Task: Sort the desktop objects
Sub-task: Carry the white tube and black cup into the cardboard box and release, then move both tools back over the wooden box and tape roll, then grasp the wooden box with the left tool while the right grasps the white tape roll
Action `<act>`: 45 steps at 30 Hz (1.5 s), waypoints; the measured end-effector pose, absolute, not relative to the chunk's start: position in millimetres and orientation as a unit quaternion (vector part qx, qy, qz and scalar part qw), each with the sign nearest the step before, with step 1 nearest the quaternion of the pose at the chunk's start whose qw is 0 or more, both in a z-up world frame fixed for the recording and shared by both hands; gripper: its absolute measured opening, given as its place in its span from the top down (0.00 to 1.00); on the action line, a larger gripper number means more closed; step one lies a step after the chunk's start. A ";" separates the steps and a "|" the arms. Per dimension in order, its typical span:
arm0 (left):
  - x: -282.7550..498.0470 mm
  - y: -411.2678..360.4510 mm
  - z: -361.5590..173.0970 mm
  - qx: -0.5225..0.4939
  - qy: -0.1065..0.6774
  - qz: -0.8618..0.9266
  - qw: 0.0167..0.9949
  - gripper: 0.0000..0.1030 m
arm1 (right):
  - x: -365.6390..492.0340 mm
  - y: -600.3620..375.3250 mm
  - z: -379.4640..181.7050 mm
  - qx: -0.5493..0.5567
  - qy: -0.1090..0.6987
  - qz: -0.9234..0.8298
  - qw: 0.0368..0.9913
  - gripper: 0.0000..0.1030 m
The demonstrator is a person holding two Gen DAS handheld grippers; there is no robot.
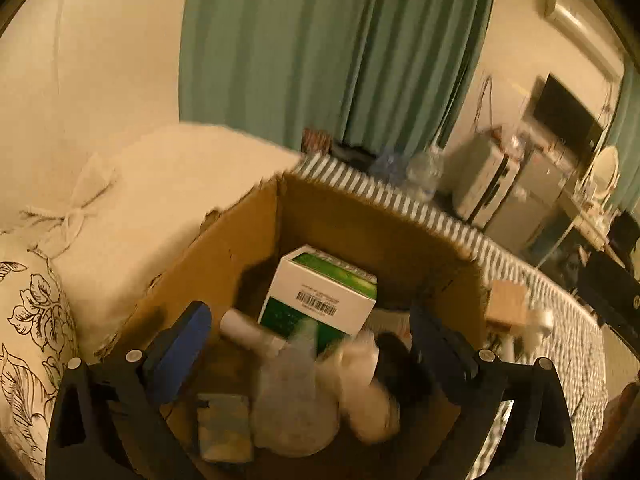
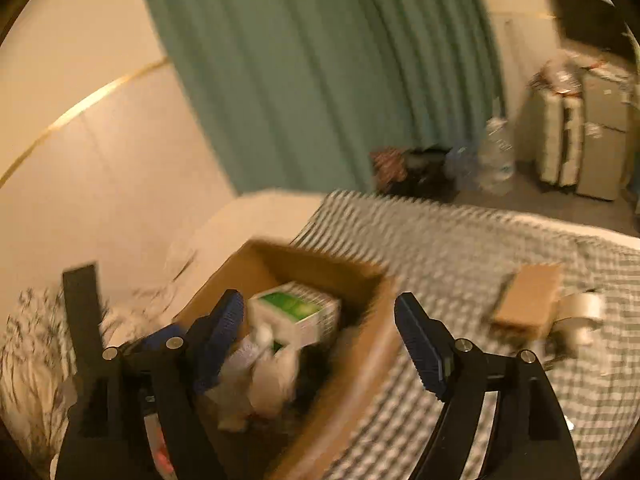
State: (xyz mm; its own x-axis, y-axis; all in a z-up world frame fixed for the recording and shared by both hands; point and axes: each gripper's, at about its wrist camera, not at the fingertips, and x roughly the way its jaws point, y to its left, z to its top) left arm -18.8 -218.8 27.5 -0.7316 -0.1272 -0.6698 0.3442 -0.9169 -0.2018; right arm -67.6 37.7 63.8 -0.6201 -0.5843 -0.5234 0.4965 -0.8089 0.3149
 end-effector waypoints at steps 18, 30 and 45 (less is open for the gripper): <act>-26.3 -57.7 34.2 0.354 0.106 -0.929 -0.003 0.00 | -52.8 311.3 31.6 0.332 -0.066 -0.936 0.101 0.24; -126.1 30.4 -27.9 0.413 0.092 -0.904 -0.064 0.00 | -116.1 278.8 -21.0 0.387 -0.106 -0.901 0.164 0.21; -227.1 27.4 -101.9 0.452 0.075 -0.877 -0.144 0.00 | -244.5 244.3 -110.9 0.470 -0.243 -0.829 0.179 0.14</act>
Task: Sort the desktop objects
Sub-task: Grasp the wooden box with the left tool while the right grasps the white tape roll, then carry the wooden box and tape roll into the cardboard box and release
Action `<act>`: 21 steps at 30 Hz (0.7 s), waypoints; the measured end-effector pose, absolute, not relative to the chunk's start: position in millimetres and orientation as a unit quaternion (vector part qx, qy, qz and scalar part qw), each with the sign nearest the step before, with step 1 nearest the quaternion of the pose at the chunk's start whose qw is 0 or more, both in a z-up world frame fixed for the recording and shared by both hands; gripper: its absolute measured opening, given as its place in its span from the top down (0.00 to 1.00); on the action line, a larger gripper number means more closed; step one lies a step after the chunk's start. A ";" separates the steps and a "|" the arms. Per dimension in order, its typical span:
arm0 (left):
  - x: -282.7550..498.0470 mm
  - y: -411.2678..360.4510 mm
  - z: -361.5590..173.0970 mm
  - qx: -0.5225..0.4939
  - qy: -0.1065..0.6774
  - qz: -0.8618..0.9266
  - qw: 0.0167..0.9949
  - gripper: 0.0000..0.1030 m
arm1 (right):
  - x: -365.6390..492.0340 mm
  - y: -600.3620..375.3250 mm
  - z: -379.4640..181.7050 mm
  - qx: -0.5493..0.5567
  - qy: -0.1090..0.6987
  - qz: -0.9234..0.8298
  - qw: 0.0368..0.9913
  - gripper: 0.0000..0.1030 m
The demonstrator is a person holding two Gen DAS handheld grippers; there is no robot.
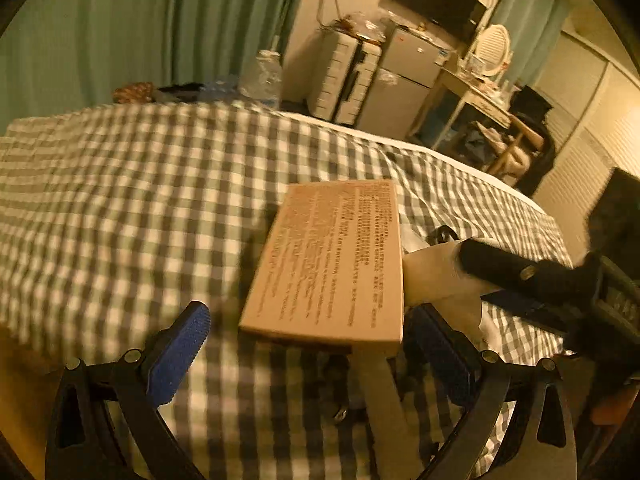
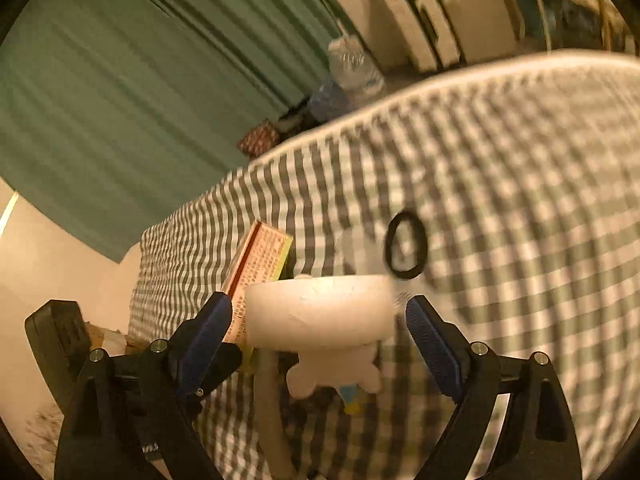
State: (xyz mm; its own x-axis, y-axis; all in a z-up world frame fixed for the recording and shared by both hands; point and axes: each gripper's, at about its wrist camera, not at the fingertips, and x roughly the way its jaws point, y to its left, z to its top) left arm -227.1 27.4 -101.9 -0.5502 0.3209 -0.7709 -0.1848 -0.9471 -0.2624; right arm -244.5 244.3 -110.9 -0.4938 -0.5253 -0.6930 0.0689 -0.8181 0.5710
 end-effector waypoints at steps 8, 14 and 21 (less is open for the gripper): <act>-258.3 41.9 -121.8 -0.456 -0.060 0.873 0.163 0.00 | -222.9 261.4 -103.5 0.448 -0.196 -0.854 0.178 0.21; -249.4 46.1 -110.4 -0.457 -0.035 0.873 0.164 0.22 | -190.7 287.2 -82.8 0.428 -0.182 -0.873 0.149 0.21; -187.0 44.1 -64.2 -0.419 -0.005 0.893 0.162 0.22 | -143.9 293.5 -31.6 0.377 -0.176 -0.897 0.150 0.21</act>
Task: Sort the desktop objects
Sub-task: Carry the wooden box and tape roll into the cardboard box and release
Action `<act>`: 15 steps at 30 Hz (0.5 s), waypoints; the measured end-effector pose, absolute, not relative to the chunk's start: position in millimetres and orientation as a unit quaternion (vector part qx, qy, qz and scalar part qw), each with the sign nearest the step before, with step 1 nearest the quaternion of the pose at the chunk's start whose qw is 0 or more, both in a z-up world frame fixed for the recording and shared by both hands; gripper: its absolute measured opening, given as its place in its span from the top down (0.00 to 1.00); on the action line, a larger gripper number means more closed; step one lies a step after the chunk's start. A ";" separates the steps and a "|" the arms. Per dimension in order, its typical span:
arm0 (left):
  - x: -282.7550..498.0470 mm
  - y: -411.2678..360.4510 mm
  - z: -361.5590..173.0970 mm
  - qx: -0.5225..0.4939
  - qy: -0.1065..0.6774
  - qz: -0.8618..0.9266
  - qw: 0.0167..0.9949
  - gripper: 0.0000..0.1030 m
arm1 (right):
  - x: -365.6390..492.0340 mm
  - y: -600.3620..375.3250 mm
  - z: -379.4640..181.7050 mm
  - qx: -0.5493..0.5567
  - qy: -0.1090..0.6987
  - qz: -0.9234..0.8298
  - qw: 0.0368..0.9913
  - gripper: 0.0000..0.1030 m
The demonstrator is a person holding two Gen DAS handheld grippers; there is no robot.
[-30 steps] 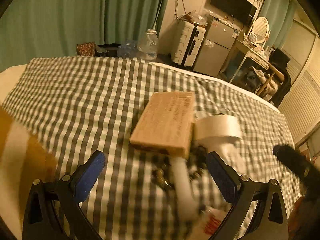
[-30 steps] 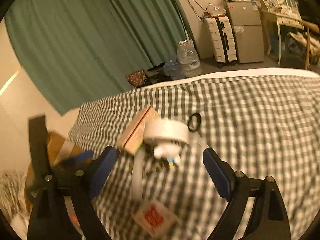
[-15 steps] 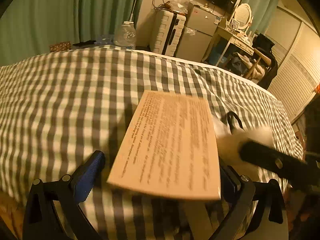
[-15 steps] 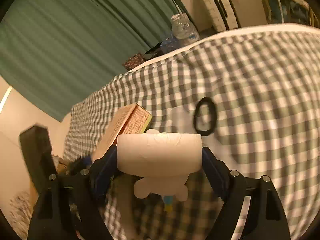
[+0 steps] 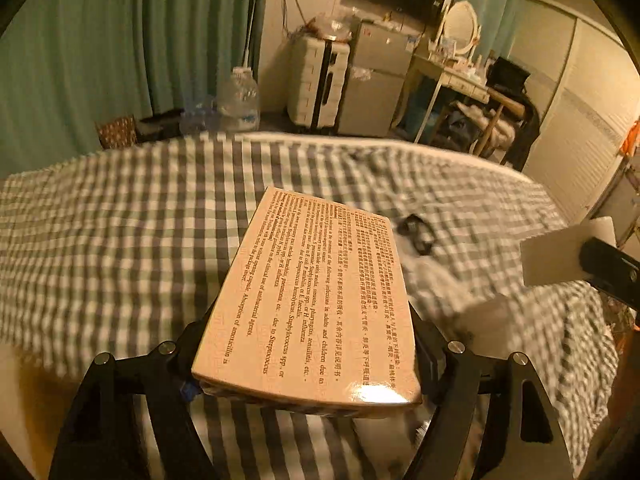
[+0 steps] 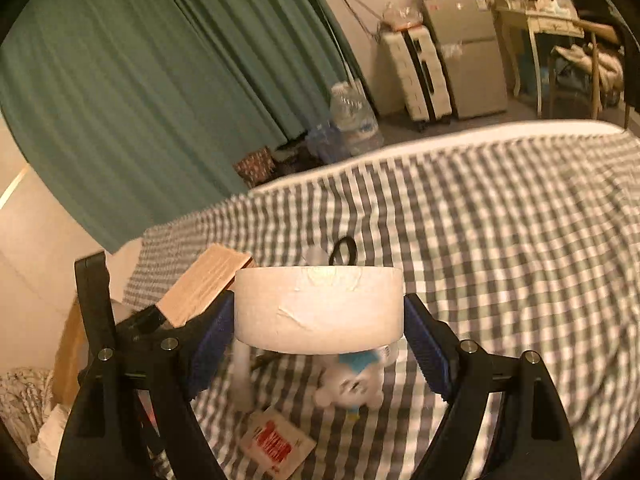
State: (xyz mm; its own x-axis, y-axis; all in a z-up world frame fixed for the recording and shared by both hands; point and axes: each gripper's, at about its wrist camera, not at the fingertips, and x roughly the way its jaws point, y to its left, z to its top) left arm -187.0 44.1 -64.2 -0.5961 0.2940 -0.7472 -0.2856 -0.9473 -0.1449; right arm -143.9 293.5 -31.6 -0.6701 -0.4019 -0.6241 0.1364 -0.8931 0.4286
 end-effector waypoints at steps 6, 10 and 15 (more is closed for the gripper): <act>-126.6 28.8 -12.1 -0.391 -0.022 0.905 0.166 0.22 | -90.3 299.8 -9.4 0.371 -0.156 -0.904 0.141 0.21; -89.3 16.7 13.4 -0.383 -0.012 0.912 0.148 0.22 | -60.2 292.0 -0.7 0.379 -0.143 -0.903 0.144 0.21; -47.1 -5.5 37.2 -0.369 -0.037 0.923 0.106 0.22 | -25.7 265.8 11.8 0.375 -0.100 -0.909 0.150 0.21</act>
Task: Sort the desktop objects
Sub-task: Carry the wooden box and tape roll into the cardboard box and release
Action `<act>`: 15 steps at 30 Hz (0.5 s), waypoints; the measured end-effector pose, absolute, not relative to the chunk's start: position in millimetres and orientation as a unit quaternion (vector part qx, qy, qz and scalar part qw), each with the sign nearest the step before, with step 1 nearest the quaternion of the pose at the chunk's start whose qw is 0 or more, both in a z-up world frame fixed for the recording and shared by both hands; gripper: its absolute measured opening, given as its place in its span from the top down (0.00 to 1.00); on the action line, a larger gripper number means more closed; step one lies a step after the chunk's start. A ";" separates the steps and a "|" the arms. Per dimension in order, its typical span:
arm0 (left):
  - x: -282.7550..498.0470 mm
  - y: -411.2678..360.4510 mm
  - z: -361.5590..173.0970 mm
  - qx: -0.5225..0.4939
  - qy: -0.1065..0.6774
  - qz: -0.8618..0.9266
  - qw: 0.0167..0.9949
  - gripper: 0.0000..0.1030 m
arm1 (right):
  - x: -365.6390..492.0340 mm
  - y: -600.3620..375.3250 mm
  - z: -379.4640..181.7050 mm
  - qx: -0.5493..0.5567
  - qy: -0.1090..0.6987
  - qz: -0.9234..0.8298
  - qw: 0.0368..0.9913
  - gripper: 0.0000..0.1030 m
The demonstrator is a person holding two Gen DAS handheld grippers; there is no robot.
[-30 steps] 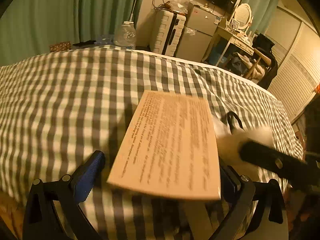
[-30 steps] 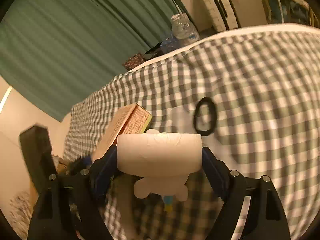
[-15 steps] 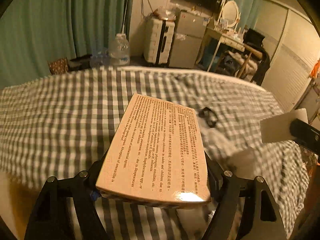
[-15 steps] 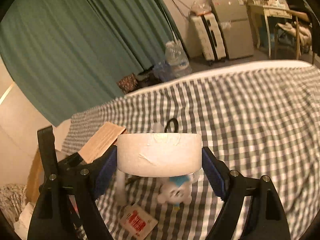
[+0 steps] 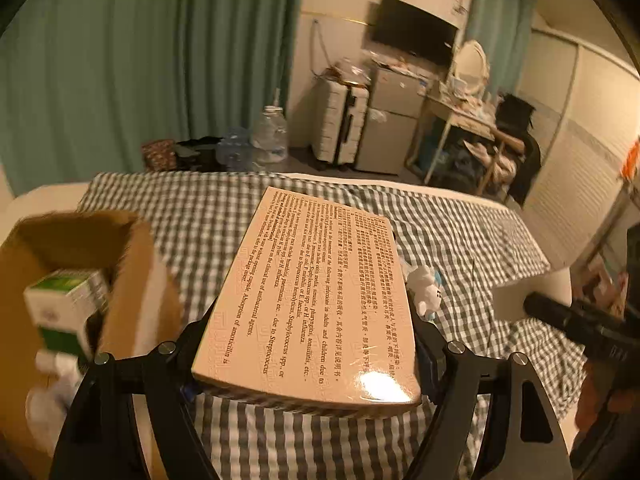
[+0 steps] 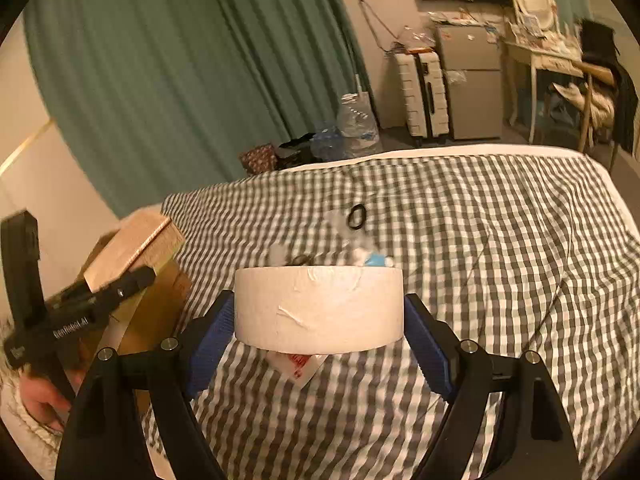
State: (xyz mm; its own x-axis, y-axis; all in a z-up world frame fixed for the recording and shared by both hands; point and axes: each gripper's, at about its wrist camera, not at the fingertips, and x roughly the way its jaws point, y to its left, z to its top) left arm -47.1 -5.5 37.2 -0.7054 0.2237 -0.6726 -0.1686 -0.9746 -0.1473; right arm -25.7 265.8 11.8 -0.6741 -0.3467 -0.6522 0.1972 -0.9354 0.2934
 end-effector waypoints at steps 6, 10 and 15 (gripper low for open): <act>-6.1 -35.5 49.2 -0.344 -0.084 0.930 0.092 0.22 | -1.7 221.6 22.0 0.373 -0.054 -0.911 0.167 0.21; 3.6 -55.5 65.4 -0.322 -0.085 0.940 0.074 0.22 | 6.5 180.2 35.2 0.355 -0.018 -0.915 0.189 0.21; 13.5 -101.4 84.6 -0.285 -0.094 0.953 0.031 0.22 | -0.6 118.5 53.7 0.342 -0.003 -0.910 0.236 0.21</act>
State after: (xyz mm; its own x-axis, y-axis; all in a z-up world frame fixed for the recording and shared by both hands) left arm 13.5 -101.4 84.6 -0.8356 0.1136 -0.5375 -0.0064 -0.9803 -0.1972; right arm -0.6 118.5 53.7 -0.6552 -0.4309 -0.6205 0.4274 -0.8887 0.1659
